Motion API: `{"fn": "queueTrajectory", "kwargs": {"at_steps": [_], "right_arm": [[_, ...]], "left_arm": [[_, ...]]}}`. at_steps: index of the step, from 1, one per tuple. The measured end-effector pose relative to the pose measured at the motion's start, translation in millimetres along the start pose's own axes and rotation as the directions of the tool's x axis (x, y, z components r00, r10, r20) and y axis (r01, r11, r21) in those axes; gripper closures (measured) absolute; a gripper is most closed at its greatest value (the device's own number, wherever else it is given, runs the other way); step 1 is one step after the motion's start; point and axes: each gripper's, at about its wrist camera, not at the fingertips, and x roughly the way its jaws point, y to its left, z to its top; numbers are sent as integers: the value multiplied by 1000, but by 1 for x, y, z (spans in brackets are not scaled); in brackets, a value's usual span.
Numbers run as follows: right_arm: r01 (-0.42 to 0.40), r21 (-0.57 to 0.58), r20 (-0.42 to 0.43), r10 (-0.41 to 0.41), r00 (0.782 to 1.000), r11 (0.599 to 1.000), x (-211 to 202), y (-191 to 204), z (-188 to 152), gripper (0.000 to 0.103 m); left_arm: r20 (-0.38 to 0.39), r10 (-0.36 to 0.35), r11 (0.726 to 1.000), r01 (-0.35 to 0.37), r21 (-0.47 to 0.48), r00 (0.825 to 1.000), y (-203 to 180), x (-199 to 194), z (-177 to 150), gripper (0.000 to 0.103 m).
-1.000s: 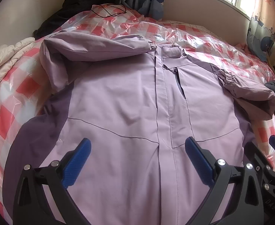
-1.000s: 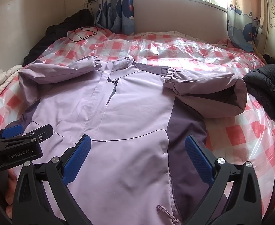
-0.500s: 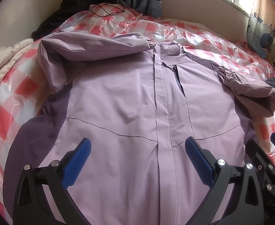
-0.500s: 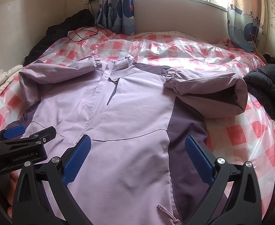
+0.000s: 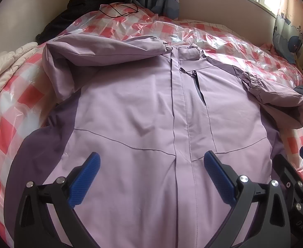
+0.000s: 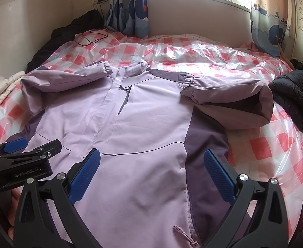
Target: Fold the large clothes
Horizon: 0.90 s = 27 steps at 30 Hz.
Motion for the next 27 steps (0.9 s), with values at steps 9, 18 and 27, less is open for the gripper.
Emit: {"fn": "queueTrajectory", "kwargs": {"at_steps": [9,18,27], "right_arm": [[-1,2,-2,1,1000,1000,0,0,0,6],[44,-36,28,-43,999,998,-3,-1,2,6],[117,-196,34,-112,993,974,0,-3,9,6]], "left_arm": [[-1,2,1000,-2,1,1000,1,1,-1,7],[4,10,1000,-10,-10,1000,4,2,1,7],[0,36,998,-36,43,999,-12,8,10,7]]}}
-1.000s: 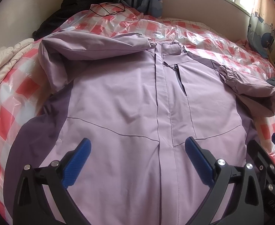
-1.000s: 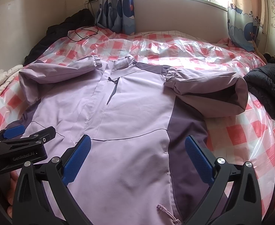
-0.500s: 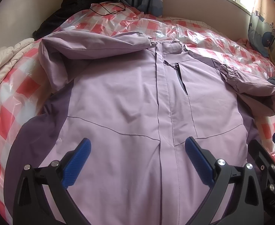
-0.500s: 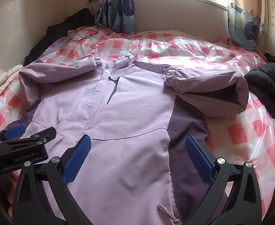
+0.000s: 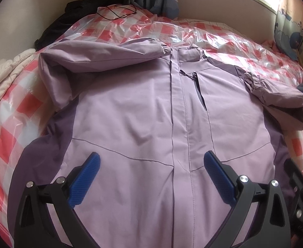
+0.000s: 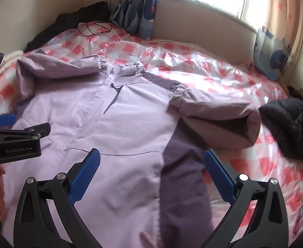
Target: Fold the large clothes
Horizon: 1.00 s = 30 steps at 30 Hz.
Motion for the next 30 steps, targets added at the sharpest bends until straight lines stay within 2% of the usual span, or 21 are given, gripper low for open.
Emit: {"fn": "queueTrajectory", "kwargs": {"at_steps": [3,5,7,9,12,14,15,16,18,19,21,23,26,30], "right_arm": [[33,-57,15,-32,999,998,9,-13,14,6],[38,-136,-25,-42,999,990,29,-18,30,6],[56,-263,-49,-72,996,963,57,-18,48,6],[64,-386,-97,-109,989,920,91,-15,57,6],[3,-480,-212,-120,970,877,147,-18,63,6],[-41,-492,-272,-109,956,869,177,-24,66,6],[-36,-491,-285,-121,951,870,188,-29,69,9],[-43,-474,-304,-118,945,879,197,-35,70,15],[-79,-388,-358,-71,931,918,213,-53,75,43],[-81,-359,-369,-61,927,930,216,-62,79,53],[-86,-292,-365,-28,931,953,214,-80,88,68],[-79,-200,-307,14,952,977,200,-102,103,74],[-105,-34,-206,96,974,994,171,-146,122,76],[-127,173,-41,136,990,977,125,-217,142,76]], "left_arm": [[3,24,998,-24,53,1000,-9,0,-1,7],[14,36,997,-36,71,999,-13,-3,0,7],[22,35,996,-36,77,999,-16,-5,1,7],[22,31,997,-33,73,999,-16,-5,3,7],[15,39,997,-39,65,999,-14,-2,3,7],[12,42,997,-43,60,999,-14,0,4,7],[11,43,997,-44,58,999,-13,1,4,7],[10,45,997,-45,57,999,-13,1,4,7],[8,50,997,-51,57,999,-13,3,4,7],[6,51,997,-52,57,999,-13,4,3,7],[3,55,997,-55,60,998,-14,4,3,7],[3,58,996,-58,64,998,-15,5,3,7],[2,66,995,-66,71,998,-17,7,2,7],[-5,70,995,-69,71,998,-17,10,2,7]]}}
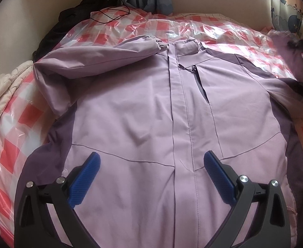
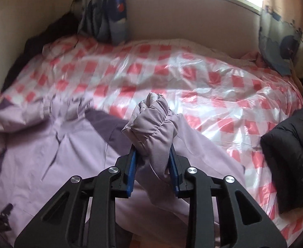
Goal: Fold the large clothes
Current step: 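Grasp the gathered sleeve cuff with the right gripper, then lift the sleeve and fold it across the jacket body, open right gripper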
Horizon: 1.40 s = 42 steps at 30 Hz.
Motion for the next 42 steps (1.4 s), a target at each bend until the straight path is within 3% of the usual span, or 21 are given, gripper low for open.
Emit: {"fn": "queueTrajectory", "kwargs": {"at_steps": [3,6,8,10,12,14,17,20,21,22,23,24,26,28,30,32,33,35,38,40,42], "right_arm": [[-39,203,133,12,991,978,-47,-68,6,76],[-107,474,253,-19,967,874,-86,-159,-20,76],[-120,589,260,-47,965,799,-94,-204,-48,73],[-101,672,211,-59,976,734,-91,-237,-82,64],[-123,725,199,-35,979,678,-86,-255,-111,30],[-150,762,200,-8,980,629,-78,-263,-138,13],[-191,797,203,44,978,573,-61,-265,-164,11],[-177,816,176,55,983,550,-41,-271,-173,11],[-211,818,193,91,977,535,-28,-273,-173,30],[-199,813,182,86,979,547,-22,-274,-170,53],[-145,797,142,52,988,587,-18,-270,-160,92],[-123,769,142,19,990,627,-20,-266,-145,92],[-146,687,221,-13,975,712,-39,-253,-108,93],[-180,566,333,-24,943,805,-69,-236,-66,94],[-205,466,421,-13,907,861,-89,-229,-33,94],[-186,429,439,-24,898,884,-86,-236,-21,94],[-163,439,421,-42,906,883,-76,-242,-21,93],[-125,528,297,-45,954,840,-35,-265,-33,89],[-64,711,115,-26,993,700,5,-292,-82,82],[-68,776,71,19,997,627,5,-297,-124,70],[-97,800,99,30,995,592,-17,-288,-165,51]], "left_arm": [[-2,-4,1000,4,-12,1000,2,1,0,7],[-13,-6,1000,6,-17,1000,2,4,-1,7],[-21,-8,1000,8,-17,1000,2,7,-1,7],[-26,-8,1000,8,-16,1000,1,8,-2,7],[-25,-8,1000,8,-16,1000,2,8,-2,7],[-25,-4,1000,4,-18,1000,2,9,-2,7],[-34,-6,1000,5,-20,999,3,11,-2,7],[-41,-9,1000,8,-22,999,4,14,-2,7],[-39,-6,1000,5,-20,999,3,14,-2,7],[-35,-3,1000,3,-18,999,3,14,-2,7],[-30,-1,1000,1,-19,1000,4,13,-2,7],[-19,0,1000,0,-22,1000,4,11,-2,7],[11,3,1000,-3,-30,1000,5,6,-1,7],[45,10,999,-8,-41,999,6,0,-1,7],[74,14,999,-11,-48,997,7,-5,1,7],[96,27,998,-22,-52,995,9,-9,3,7],[106,41,998,-36,-50,994,9,-10,4,7],[116,87,996,-83,-40,989,10,-11,9,7],[141,168,983,-176,53,976,4,-13,26,7],[206,236,949,-271,159,949,-3,-11,45,7],[300,308,884,-389,262,903,-8,-3,69,7]]}}
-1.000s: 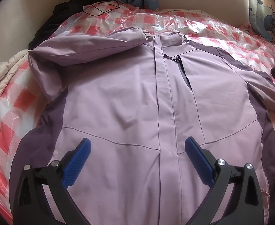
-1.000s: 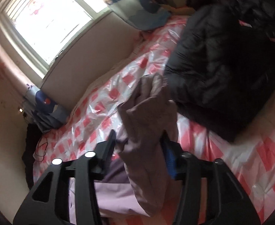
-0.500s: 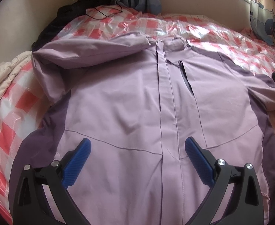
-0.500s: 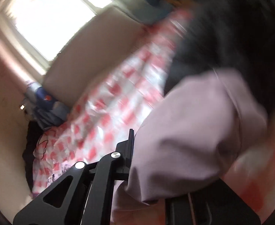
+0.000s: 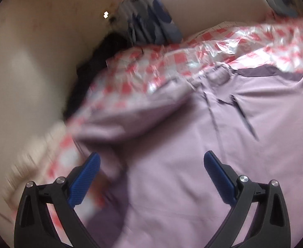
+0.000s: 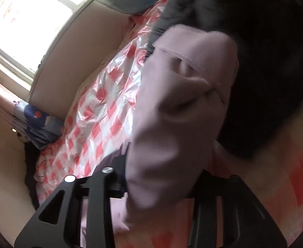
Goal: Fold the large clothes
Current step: 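Lift the sleeve and fold it across the jacket body, open right gripper, then grasp the other sleeve cuff with the left gripper, then lift the sleeve and fold it across the jacket body, open left gripper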
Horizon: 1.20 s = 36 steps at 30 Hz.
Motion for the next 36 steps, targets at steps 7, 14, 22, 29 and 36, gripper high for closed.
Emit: {"fn": "queueTrajectory", "kwargs": {"at_steps": [7,14,22,29,36], "right_arm": [[-214,-41,51,216,975,976,-107,18,-109,38],[-401,-180,-145,379,914,898,-110,108,-230,32],[-536,-252,-287,466,837,806,-90,192,-339,32],[-465,-325,-320,367,874,823,-71,193,-367,32],[-367,-299,-384,241,891,881,-22,182,-378,32]], "left_arm": [[104,10,957,-40,287,995,-26,79,65,7],[-86,-94,976,108,189,992,-32,165,93,8],[-166,-145,988,150,21,975,28,178,102,86],[2,-1,944,2,-329,1000,242,108,110,87],[-179,55,666,-170,-727,982,442,113,-8,87]]}}
